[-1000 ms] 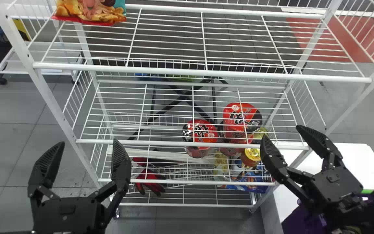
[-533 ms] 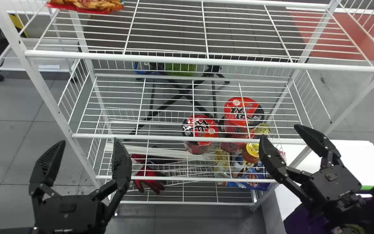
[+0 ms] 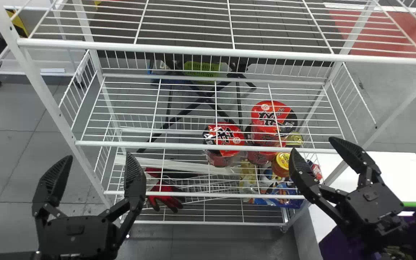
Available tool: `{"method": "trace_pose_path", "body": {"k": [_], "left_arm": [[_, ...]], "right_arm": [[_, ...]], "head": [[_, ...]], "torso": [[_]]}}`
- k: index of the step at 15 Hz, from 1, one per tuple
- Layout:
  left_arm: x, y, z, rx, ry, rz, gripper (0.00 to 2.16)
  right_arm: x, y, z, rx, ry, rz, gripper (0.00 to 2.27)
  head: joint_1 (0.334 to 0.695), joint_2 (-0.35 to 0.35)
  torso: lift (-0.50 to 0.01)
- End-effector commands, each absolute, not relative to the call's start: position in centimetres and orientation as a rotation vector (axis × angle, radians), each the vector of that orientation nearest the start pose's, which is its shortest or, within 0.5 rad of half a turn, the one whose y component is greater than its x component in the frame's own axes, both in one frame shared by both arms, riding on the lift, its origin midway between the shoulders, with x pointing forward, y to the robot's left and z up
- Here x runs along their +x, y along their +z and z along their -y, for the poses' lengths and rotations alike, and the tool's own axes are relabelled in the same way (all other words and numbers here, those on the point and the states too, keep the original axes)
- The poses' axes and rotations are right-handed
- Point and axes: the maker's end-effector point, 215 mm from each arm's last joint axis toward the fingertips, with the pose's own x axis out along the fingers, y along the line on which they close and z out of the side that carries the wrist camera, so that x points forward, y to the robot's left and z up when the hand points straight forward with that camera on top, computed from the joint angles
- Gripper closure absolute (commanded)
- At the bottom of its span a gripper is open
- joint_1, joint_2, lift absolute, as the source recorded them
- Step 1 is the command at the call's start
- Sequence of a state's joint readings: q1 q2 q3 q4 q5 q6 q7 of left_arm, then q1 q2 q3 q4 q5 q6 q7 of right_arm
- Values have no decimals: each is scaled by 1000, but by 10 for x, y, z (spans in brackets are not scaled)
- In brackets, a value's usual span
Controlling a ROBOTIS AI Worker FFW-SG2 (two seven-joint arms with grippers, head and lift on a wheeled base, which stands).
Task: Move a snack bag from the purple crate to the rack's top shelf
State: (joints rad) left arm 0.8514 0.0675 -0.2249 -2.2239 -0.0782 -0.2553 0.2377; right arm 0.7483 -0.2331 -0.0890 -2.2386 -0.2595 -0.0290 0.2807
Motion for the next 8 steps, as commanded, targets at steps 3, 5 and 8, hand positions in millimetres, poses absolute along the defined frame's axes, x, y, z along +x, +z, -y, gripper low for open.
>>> {"method": "trace_pose_path", "body": {"k": [3, 5, 8], "left_arm": [[336, -300, -167, -60, 25, 45, 87], [335, -300, -166, -61, 24, 45, 87], [335, -299, -164, -65, 21, 48, 87]], "right_arm": [[370, -314, 210, 30, 356, -47, 188], [370, -313, 210, 28, 357, -41, 188], [370, -312, 209, 20, 364, -41, 188]], "head": [[695, -70], [695, -70], [695, -72]], "torso": [[-340], [-348], [-360]]}}
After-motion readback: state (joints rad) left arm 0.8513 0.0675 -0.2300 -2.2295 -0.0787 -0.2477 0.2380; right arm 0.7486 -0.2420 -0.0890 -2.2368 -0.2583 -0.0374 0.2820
